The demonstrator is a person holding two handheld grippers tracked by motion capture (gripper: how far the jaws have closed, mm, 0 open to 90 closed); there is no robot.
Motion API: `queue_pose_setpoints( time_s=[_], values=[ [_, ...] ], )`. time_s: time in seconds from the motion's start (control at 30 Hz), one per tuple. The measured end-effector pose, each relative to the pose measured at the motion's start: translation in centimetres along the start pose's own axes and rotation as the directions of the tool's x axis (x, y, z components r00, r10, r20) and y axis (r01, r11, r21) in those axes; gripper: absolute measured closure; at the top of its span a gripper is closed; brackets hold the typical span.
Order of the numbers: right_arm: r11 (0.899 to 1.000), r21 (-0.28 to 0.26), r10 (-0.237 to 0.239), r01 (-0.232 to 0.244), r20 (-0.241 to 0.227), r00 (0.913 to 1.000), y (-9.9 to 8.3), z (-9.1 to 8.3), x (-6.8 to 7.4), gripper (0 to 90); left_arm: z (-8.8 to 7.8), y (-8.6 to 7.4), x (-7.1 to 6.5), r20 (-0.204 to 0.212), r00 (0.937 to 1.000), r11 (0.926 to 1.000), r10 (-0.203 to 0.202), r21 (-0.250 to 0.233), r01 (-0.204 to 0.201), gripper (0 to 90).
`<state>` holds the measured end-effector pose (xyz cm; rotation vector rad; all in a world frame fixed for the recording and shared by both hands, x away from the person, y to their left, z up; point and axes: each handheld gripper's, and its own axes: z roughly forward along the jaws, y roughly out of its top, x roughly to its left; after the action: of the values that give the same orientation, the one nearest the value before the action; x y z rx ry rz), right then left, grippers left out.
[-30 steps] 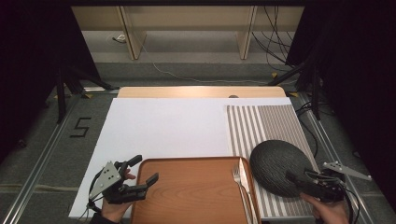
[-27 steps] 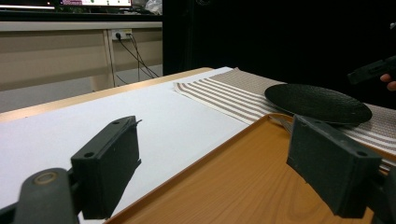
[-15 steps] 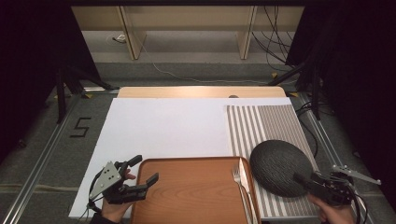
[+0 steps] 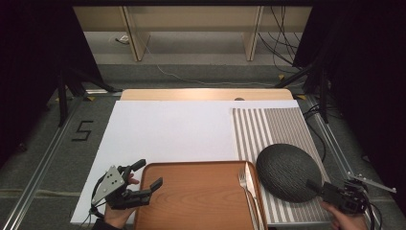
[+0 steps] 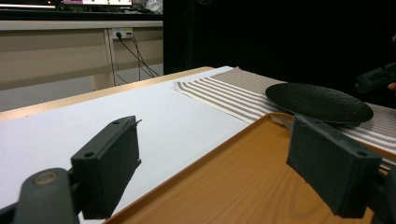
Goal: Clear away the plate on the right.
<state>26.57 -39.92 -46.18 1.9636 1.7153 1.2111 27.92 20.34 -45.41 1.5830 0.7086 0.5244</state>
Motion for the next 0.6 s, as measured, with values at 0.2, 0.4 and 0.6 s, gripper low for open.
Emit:
queue_pose_setpoints(
  time_s=[0.2,0.4,0.6],
  values=[
    [0.998,0.016,0.063,-0.063,0.0,0.998,-0.1,0.3,-1.0,23.6,0.0,0.0,0.0,-0.001,1.0,1.0,-0.001,0.0,0.001,16.2],
    [0.995,0.029,0.095,-0.095,-0.003,0.9954,-0.2,0.5,-1.6,25.1,0.0,0.0,0.1,-0.003,1.0,1.0,-0.002,0.0,0.002,16.2],
    [0.986,0.05,0.158,-0.156,-0.042,0.9865,-0.4,0.7,-2.0,26.7,0.0,0.0,0.1,-0.003,1.0,1.0,-0.002,0.0,0.002,16.2]
  ],
)
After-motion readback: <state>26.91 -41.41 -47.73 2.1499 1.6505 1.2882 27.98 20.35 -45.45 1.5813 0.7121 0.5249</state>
